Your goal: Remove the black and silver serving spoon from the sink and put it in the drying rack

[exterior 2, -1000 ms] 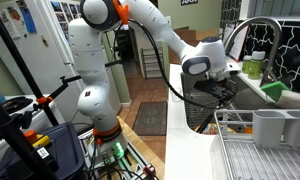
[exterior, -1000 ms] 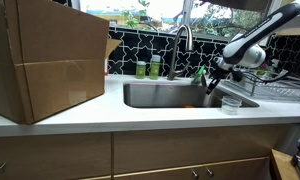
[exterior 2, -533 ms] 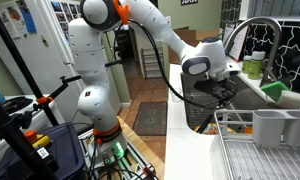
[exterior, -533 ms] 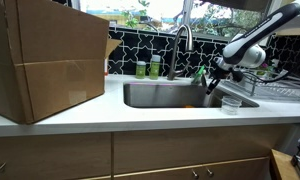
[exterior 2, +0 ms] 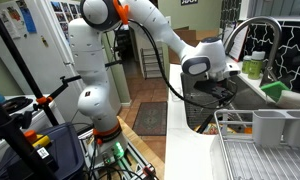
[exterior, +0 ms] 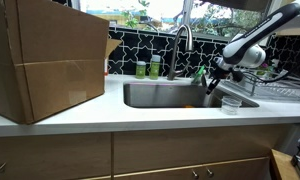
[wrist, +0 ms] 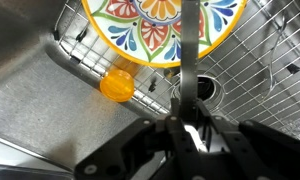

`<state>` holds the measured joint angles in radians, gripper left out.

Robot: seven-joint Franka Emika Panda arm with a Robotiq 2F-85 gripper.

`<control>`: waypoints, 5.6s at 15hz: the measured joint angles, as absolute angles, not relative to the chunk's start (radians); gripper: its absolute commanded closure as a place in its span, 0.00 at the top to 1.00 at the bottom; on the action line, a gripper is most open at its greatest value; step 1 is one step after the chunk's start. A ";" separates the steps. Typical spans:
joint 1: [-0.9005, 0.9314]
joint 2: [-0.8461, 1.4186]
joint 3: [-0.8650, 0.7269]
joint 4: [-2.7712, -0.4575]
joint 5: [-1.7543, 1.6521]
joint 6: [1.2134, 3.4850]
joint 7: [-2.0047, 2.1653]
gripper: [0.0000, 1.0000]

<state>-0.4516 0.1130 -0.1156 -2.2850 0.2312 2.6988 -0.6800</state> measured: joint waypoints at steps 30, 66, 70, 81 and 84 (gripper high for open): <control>-0.357 -0.179 -0.265 -2.018 -0.324 2.391 0.109 0.05; -0.494 -0.091 -0.420 -1.911 -0.350 2.694 0.126 0.05; -0.499 -0.080 -0.420 -1.924 -0.392 2.728 0.189 0.05; -0.510 -0.070 -0.419 -1.980 -0.574 2.785 0.390 0.05; -0.510 -0.070 -0.417 -2.001 -0.624 2.804 0.451 0.05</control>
